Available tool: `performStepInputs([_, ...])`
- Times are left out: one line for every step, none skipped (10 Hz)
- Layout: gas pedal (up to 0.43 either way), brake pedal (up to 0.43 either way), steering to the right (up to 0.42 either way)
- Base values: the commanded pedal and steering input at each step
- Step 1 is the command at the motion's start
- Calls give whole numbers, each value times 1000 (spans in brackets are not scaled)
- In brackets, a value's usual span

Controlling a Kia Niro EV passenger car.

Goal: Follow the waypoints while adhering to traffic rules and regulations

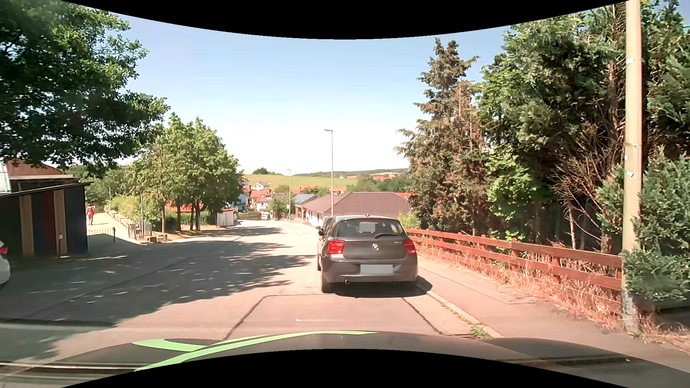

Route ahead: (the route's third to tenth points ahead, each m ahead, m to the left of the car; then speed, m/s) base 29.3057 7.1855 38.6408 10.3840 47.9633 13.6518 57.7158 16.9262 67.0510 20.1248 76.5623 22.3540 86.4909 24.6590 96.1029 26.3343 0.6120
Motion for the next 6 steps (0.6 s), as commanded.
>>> performStepInputs([0, 0, -845])
performStepInputs([0, 0, -871])
performStepInputs([0, 0, -871])
performStepInputs([0, 0, -870])
performStepInputs([0, 0, -866])
performStepInputs([0, 0, -857])
